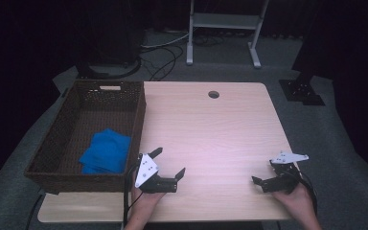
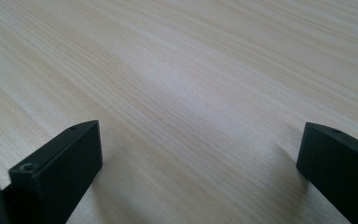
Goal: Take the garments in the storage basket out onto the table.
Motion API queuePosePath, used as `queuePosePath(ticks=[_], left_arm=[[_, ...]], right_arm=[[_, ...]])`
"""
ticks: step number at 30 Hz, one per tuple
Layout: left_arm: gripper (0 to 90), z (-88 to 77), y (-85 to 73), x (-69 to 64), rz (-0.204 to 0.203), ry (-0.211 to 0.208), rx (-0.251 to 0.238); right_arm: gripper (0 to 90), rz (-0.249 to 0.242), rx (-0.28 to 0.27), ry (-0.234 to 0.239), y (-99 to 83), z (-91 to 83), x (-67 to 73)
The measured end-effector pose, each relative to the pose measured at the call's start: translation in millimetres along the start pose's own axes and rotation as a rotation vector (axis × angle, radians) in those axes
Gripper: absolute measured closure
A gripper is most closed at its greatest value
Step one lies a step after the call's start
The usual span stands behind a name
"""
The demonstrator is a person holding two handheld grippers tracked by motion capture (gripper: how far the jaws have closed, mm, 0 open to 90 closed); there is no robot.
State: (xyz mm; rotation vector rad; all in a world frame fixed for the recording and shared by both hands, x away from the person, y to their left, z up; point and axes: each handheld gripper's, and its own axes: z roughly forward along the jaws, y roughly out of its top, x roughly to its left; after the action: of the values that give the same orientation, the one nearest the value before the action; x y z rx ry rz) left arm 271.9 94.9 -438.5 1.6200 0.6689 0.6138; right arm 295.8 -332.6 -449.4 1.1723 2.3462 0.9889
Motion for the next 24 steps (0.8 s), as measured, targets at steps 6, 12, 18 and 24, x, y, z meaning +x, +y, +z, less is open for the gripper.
queuePosePath(ticks=[6,12,18,24], left_arm=[[0.0,-1.1,3.7,0.7,-0.006,-0.009,-0.011],[0.0,-1.1,4.9,0.9,-0.009,-0.013,-0.01],[0.0,-2.0,8.5,0.3,-0.012,-0.017,-0.018],[0.0,-3.3,12.7,0.7,-0.022,-0.018,-0.015]], right_arm=[[0.0,0.0,0.0,0.0,0.0,0.0,0.0],[0.0,0.0,0.0,0.0,0.0,0.0,0.0],[0.0,0.0,0.0,0.0,0.0,0.0,0.0],[0.0,-0.001,0.0,0.0,0.0,0.0,0.0]])
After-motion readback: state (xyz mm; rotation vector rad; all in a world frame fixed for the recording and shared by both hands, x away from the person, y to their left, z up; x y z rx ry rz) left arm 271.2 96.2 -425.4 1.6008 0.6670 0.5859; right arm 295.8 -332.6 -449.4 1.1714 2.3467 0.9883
